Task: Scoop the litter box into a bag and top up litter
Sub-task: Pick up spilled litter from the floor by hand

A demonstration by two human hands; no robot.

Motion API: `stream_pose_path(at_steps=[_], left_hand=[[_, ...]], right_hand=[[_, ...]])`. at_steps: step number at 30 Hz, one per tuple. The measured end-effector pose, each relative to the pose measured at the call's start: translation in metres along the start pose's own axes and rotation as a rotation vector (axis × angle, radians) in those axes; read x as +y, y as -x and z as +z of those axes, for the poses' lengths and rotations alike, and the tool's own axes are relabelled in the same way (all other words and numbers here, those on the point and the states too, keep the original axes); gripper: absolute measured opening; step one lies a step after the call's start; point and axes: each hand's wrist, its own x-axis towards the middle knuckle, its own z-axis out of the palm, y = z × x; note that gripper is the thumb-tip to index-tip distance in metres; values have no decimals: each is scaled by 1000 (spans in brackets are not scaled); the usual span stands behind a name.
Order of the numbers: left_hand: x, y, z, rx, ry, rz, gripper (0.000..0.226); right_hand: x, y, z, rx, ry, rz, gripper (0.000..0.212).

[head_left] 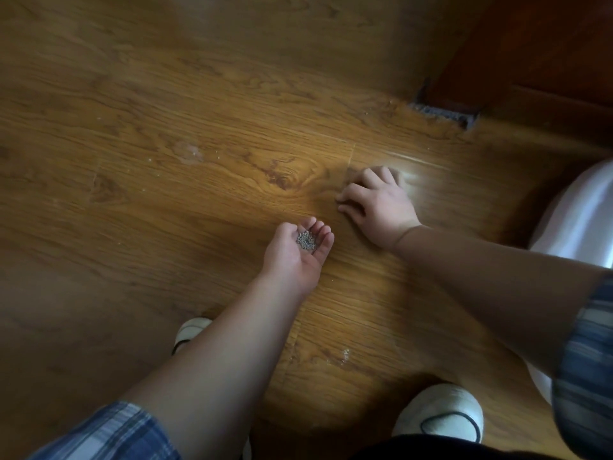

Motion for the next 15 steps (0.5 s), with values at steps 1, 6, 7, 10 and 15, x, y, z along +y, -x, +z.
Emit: stream_pose_path(at_steps=[1, 6, 7, 10, 15], left_hand=[[0, 0, 0, 4, -4, 0, 27], [0, -3, 4, 7, -13, 0, 28], [0, -5, 5, 10, -13, 1, 28], [2, -11, 10, 7, -13, -10, 28], [11, -11, 28, -14, 21, -38, 28]], right_hand=[[0, -3, 0, -1, 22, -3, 14], [-4, -11, -2, -13, 114, -127, 14], [-4, -13, -2, -19, 150, -153, 13], [-3, -23, -1, -39, 264, -175, 11], [-9, -53, -27, -100, 313, 127, 12]])
